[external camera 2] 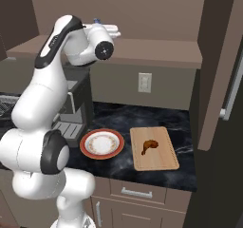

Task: Pick the chicken drumstick from the plate and place it on the cutting board. Then pick the condiment bottle from the cabinet and place it next to the cutting board.

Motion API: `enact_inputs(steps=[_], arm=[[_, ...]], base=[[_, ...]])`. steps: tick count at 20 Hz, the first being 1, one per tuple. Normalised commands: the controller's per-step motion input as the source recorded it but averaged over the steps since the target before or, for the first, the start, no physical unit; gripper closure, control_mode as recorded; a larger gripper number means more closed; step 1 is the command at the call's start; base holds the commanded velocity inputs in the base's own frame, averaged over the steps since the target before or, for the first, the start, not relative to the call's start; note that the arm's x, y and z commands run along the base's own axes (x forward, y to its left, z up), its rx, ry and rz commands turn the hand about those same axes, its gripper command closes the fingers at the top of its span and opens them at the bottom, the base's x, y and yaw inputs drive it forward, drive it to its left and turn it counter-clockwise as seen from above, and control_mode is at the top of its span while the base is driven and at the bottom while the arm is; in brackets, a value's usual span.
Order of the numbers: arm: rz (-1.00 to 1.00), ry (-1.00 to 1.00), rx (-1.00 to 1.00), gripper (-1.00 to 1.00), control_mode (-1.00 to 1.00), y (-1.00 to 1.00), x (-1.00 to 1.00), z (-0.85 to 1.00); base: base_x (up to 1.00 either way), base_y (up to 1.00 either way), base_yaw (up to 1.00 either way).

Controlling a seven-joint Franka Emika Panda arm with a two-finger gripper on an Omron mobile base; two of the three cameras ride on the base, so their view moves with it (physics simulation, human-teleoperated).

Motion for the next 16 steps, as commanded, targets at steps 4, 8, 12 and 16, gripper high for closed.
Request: enact_inputs(steps=[4,8,12,16], arm=[[0.00,0.00,0.00,-1.00,-1.00,0.10,0.13,0.00],[0.00,0.00,0.00,-1.00,-1.00,0.09,0.16,-0.01],[0.00,0.00,0.00,-1.00,-1.00,0.07,0.14,-0.03],[0.00,0.00,-0.02,-1.00,-1.00,0.01,0.15,-0.07]], base=[[0.00,0.00,0.00],[0.00,0.00,0.00],[0.00,0.00,0.00],[0.00,0.00,0.00]])
